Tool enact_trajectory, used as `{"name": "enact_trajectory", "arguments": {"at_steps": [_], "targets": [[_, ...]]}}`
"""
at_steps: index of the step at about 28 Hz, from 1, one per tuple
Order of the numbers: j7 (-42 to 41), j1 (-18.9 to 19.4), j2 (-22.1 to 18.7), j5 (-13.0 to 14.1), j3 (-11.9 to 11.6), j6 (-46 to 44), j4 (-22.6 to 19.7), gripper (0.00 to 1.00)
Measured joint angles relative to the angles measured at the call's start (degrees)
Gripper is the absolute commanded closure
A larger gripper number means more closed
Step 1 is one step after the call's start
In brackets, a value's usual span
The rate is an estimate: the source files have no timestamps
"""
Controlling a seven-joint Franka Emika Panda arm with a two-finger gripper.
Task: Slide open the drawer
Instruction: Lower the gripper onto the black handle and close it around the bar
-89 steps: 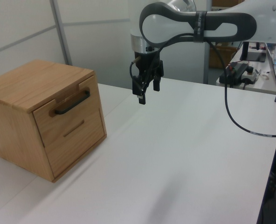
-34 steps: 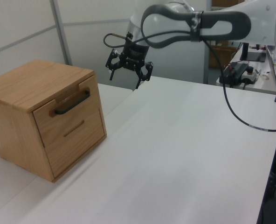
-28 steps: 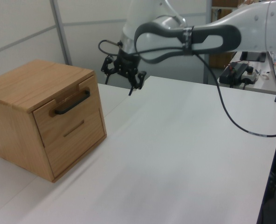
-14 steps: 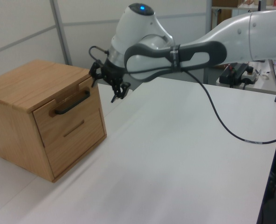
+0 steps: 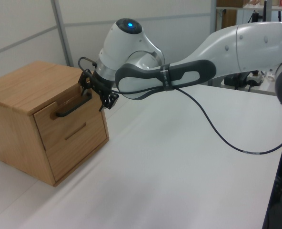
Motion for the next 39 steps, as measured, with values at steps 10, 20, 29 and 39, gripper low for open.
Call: {"name": "enact_trajectory", "arguments": {"at_steps": [10, 20, 29, 39], "targets": [[0.9, -0.1, 3.9, -0.9, -0.3, 0.2, 4.3, 0.25], [1.0, -0.1, 7.0, -4.0, -0.3, 3.0, 7.2, 0.45], [1.0, -0.2, 8.3, -4.8, -0.9, 3.2, 7.7, 0.84], [2.9, 0.0, 8.3, -7.1, -0.9, 3.8, 7.9, 1.00]]}}
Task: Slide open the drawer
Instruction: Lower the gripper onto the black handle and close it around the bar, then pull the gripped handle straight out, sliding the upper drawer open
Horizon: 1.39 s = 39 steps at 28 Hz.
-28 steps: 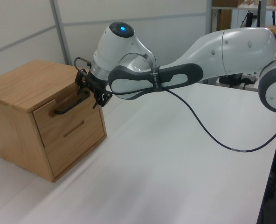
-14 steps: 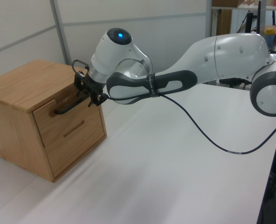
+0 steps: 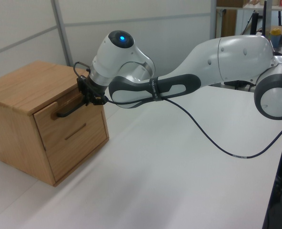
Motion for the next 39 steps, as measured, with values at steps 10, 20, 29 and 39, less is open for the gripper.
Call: {"name": "enact_trajectory", "arguments": {"at_steps": [10, 20, 29, 39], "targets": [[2.8, 0.3, -0.7, -2.8, 0.0, 0.0, -1.1, 1.00], [3.1, 0.2, -5.8, -2.8, 0.0, 0.0, -7.8, 1.00], [3.2, 0.0, -13.2, -2.8, 0.0, 0.0, -17.6, 1.00], [3.2, -0.1, -20.5, -2.8, 0.0, 0.0, -26.8, 1.00]]}}
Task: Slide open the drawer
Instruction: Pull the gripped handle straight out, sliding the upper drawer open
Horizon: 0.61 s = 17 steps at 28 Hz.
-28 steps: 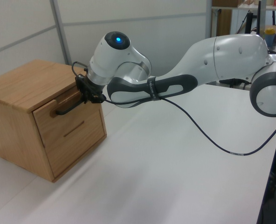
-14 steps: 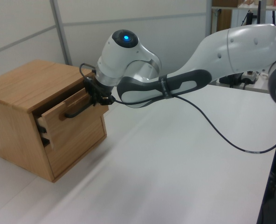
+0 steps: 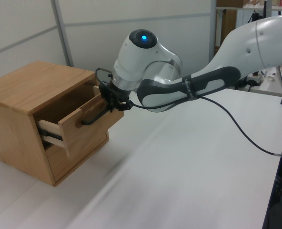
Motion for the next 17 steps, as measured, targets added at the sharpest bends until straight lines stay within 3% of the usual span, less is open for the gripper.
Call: {"name": "enact_trajectory", "arguments": {"at_steps": [8, 17], "targets": [[0.0, 0.0, -6.1, 0.0, 0.0, 0.0, -7.4, 1.00], [0.0, 0.0, -10.2, 0.0, 0.0, 0.0, -12.1, 1.00]]}}
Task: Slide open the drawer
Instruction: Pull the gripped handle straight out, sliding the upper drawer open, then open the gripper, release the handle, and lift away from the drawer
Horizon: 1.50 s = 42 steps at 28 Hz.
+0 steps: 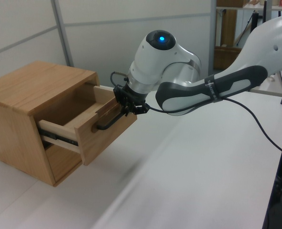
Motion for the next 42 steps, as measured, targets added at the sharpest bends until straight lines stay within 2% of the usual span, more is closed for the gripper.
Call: {"name": "enact_trajectory", "arguments": {"at_steps": [18, 31, 32, 34, 35, 37, 38, 39, 42], "targets": [[0.0, 0.3, -6.0, 0.0, 0.0, 0.0, -6.8, 1.00], [0.0, 0.4, -8.8, 0.0, 0.0, 0.0, -9.8, 1.00], [0.0, 0.4, -8.9, 0.0, 0.0, 0.0, -9.9, 0.74], [0.0, 0.4, -9.1, 0.0, 0.0, 0.0, -10.1, 0.38], [-0.1, 0.4, -9.1, 0.0, 0.0, 0.0, -10.1, 0.25], [-0.5, 0.4, -9.2, 0.0, 0.0, 0.0, -10.2, 0.08], [-0.8, 0.4, -9.2, 0.0, 0.0, 0.0, -10.2, 0.04], [-0.9, 0.4, -9.2, 0.0, 0.0, 0.0, -10.3, 0.01], [-1.8, 0.4, -9.3, 0.6, 0.0, 0.0, -10.4, 0.00]]}}
